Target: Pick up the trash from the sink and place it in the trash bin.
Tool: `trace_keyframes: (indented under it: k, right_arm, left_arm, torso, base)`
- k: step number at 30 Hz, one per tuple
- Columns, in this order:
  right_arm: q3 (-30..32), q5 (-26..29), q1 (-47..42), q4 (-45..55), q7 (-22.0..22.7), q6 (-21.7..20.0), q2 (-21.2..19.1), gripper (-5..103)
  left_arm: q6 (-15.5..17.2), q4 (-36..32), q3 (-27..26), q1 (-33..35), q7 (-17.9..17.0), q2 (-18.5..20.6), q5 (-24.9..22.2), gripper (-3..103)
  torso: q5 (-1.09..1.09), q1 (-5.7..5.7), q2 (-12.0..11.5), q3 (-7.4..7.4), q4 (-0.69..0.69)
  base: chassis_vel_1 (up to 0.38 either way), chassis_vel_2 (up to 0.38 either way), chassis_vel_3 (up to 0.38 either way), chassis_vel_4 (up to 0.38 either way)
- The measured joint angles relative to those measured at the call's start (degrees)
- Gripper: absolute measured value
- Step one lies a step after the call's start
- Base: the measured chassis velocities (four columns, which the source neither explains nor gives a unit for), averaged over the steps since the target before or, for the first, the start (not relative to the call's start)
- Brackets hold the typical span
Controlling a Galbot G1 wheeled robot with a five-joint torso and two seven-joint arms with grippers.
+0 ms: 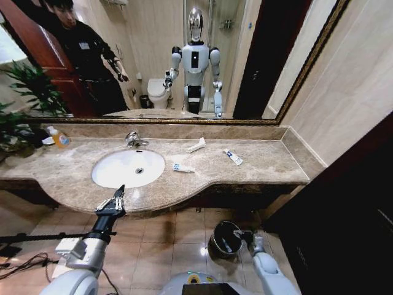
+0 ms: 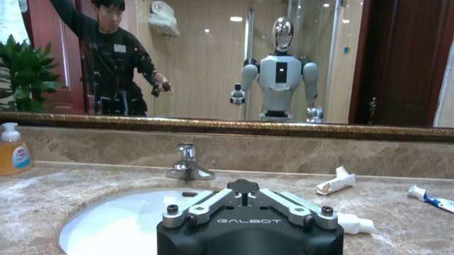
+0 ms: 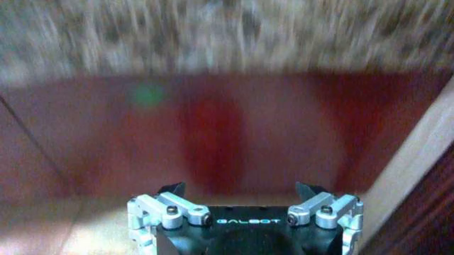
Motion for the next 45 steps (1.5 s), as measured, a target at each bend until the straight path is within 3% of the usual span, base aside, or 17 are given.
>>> trace_keyframes:
  k: [6, 10, 16, 20, 24, 27, 28, 35, 45]
  right_arm:
    - [1.2, 1.8, -6.4, 16.8, 1.9, -1.4, -0.3, 100]
    - [1.2, 1.8, -8.0, 22.4, 3.1, -2.0, -0.2, 100]
    - [-0.1, 1.1, -8.0, 37.1, 9.0, -8.2, 1.1, 100]
    - [-1.2, 1.1, -5.8, 40.7, 9.5, -10.8, 1.0, 100]
    - [-2.3, 1.1, -2.8, 40.8, 5.8, -11.6, 0.5, 100]
    - [-2.7, 0.5, 1.3, 37.9, -1.9, -11.6, -1.2, 100]
    - [-2.7, 0.5, 1.3, 37.9, -1.9, -11.6, -1.2, 100]
    - [-5.4, 0.0, 11.9, 30.3, -13.4, -11.9, -4.6, 100]
    - [-14.7, 1.5, 25.7, 20.3, -20.6, -14.8, -6.3, 100]
  left_arm:
    - [0.0, 0.0, 0.0, 0.0, 0.0, 0.0, 0.0, 0]
    - [0.0, 0.0, 0.0, 0.0, 0.0, 0.0, 0.0, 0]
    - [0.0, 0.0, 0.0, 0.0, 0.0, 0.0, 0.0, 0]
    - [0.0, 0.0, 0.0, 0.0, 0.0, 0.0, 0.0, 0]
    - [0.0, 0.0, 0.0, 0.0, 0.0, 0.0, 0.0, 0]
    - [0.0, 0.0, 0.0, 0.0, 0.0, 0.0, 0.0, 0]
    - [0.0, 0.0, 0.0, 0.0, 0.0, 0.0, 0.0, 0]
    - [0.0, 0.0, 0.0, 0.0, 0.0, 0.0, 0.0, 0]
    - [0.0, 0.0, 0.0, 0.0, 0.0, 0.0, 0.0, 0]
  torso:
    - [0.0, 0.0, 0.0, 0.0, 0.0]
    - [0.01, 0.0, 0.0, 0.0, 0.0]
    - [0.0, 0.0, 0.0, 0.0, 0.01]
    - [0.0, 0.0, 0.0, 0.0, 0.01]
    - [0.0, 0.0, 0.0, 0.0, 0.01]
    - [0.0, 0.0, 0.0, 0.0, 0.0]
    - [0.0, 0.0, 0.0, 0.0, 0.0]
    - [0.01, 0.0, 0.0, 0.01, 0.0]
    - [0.01, 0.01, 0.0, 0.01, 0.01]
  base:
    - [0.0, 0.0, 0.0, 0.0]
    - [0.0, 0.0, 0.0, 0.0]
    - [0.0, 0.0, 0.0, 0.0]
    - [0.0, 0.0, 0.0, 0.0]
    - [0.0, 0.0, 0.0, 0.0]
    - [0.0, 0.0, 0.0, 0.0]
    - [0.0, 0.0, 0.0, 0.0]
    - [0.0, 0.0, 0.0, 0.0]
    - [0.0, 0.0, 0.0, 0.0]
